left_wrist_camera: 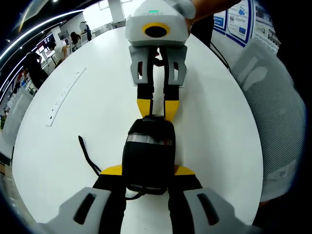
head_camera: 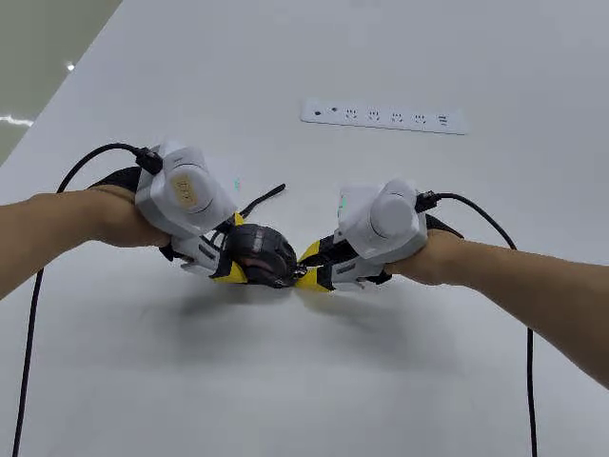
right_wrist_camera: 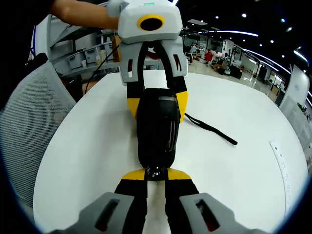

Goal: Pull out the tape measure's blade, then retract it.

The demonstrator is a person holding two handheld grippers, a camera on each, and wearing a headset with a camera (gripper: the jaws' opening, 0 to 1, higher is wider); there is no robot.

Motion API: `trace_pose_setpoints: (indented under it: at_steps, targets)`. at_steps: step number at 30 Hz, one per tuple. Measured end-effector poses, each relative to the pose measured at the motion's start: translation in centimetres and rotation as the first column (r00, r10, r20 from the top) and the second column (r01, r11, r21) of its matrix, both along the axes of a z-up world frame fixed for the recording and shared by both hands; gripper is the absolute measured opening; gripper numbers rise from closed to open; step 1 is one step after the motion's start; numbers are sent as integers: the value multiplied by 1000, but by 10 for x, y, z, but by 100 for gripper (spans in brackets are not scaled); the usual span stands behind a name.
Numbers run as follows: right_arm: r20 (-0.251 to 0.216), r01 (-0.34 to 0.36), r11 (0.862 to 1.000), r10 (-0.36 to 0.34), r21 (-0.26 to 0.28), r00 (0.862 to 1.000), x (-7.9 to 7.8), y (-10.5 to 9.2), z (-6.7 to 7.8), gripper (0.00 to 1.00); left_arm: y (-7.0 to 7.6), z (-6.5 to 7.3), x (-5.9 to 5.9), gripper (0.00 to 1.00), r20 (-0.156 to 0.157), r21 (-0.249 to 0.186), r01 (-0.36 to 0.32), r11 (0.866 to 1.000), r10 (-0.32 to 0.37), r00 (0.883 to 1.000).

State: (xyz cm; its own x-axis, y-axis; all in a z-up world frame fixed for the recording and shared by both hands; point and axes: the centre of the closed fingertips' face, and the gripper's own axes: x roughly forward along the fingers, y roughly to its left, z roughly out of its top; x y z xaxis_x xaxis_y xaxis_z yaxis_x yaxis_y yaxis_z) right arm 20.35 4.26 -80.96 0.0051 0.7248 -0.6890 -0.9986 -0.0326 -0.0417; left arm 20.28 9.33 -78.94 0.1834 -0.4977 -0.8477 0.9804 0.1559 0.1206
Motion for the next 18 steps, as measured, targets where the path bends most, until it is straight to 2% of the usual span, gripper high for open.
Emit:
trace_pose_setpoints:
  at_steps: [18]
  targets:
    - [3, -14, 1000, 14, -3, 1000, 1, 2, 3, 12, 3, 0, 1, 28, -10, -6, -6, 1000, 6, 1000]
